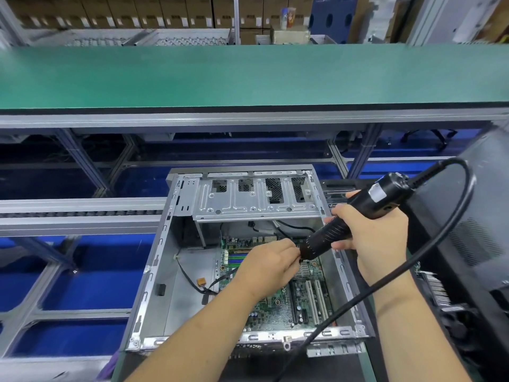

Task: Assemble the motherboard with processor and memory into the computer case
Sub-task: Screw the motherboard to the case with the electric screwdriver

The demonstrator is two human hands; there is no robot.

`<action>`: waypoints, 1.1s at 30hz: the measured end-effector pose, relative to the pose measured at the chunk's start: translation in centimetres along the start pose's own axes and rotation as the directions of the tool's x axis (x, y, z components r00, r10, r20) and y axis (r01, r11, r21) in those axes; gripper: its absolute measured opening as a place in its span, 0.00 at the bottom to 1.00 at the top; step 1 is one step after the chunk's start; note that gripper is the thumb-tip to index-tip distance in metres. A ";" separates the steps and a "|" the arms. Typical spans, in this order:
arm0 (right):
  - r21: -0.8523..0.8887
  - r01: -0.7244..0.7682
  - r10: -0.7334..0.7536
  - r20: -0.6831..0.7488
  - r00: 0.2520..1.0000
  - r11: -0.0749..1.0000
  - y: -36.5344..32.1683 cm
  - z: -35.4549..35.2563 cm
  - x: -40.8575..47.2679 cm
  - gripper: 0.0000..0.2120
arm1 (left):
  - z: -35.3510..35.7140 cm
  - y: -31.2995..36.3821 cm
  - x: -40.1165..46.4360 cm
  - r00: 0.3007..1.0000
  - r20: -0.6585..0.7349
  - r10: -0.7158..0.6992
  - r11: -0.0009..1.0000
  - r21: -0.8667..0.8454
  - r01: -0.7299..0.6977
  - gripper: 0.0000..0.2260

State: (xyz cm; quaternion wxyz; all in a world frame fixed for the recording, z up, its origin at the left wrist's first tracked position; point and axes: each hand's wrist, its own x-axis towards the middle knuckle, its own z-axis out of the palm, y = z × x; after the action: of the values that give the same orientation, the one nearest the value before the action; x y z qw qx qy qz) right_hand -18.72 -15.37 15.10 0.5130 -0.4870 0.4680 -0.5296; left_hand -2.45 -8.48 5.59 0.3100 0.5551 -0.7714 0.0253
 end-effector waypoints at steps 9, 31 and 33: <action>0.049 -0.041 0.044 -0.067 0.997 0.998 0.3 0.4 0.2 0.11 | 0.4 -0.1 -0.1 0.991 -0.022 -0.134 0.991 -0.025 0.134 0.05; 0.111 -0.078 0.093 -0.136 0.986 0.991 -0.9 0.9 -0.3 0.10 | 0.3 -0.1 0.5 0.783 0.184 -0.595 0.579 -0.578 0.576 0.10; 0.092 -0.070 0.083 -0.147 0.986 0.993 -0.7 0.7 -0.1 0.10 | 0.3 -0.4 0.4 0.736 0.202 -0.646 0.485 -0.636 0.600 0.09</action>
State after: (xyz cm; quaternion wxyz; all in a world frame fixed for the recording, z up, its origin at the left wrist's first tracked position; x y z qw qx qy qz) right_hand -18.04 -15.28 15.82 0.5167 -0.4045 0.5006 -0.5646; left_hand -2.29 -9.11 5.41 0.4986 0.6459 -0.4623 -0.3471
